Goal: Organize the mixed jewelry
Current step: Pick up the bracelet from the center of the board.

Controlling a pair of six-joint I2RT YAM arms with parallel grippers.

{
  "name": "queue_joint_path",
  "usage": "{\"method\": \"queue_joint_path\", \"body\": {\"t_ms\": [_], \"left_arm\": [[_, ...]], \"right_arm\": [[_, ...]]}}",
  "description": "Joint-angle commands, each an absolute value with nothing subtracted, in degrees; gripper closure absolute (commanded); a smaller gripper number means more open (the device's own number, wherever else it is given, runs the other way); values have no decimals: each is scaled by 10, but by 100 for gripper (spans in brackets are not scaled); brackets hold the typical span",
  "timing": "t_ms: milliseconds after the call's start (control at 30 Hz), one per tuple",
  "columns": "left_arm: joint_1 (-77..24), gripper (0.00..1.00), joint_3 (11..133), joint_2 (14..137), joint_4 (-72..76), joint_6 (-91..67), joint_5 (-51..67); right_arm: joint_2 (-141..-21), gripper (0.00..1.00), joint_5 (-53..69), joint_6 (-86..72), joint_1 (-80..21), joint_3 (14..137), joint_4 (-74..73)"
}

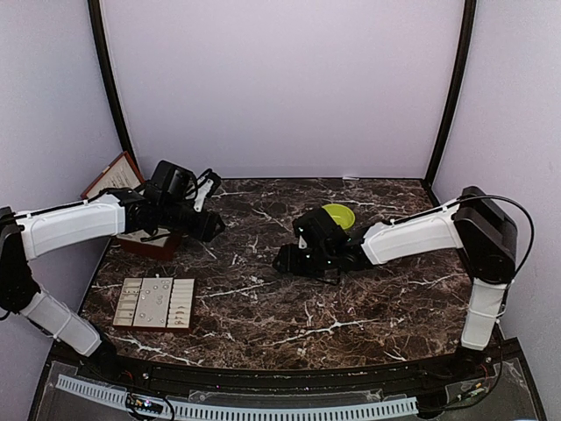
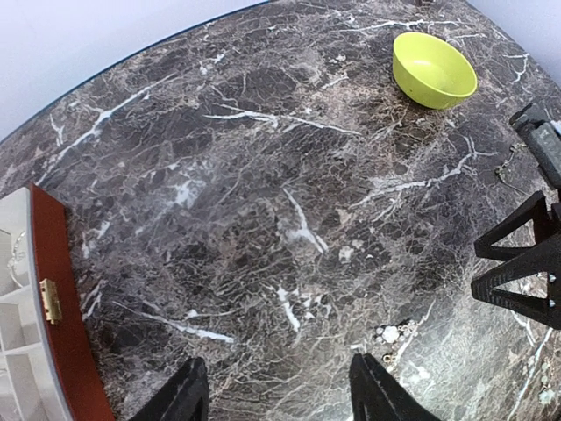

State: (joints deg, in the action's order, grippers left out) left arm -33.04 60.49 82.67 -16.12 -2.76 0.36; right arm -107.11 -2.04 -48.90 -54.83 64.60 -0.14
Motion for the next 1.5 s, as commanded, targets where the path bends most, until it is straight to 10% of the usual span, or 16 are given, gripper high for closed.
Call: {"method": "queue_joint_path", "body": {"t_ms": [0,1467], "left_arm": [[-329,43,592,777,-162,4,-41],[-330,41,592,759,-165,18,-43]], "right_arm": [[-1109,43,-3,-498,-557,697,4],[-1228,72,62,-497,-584,782,-14]]}}
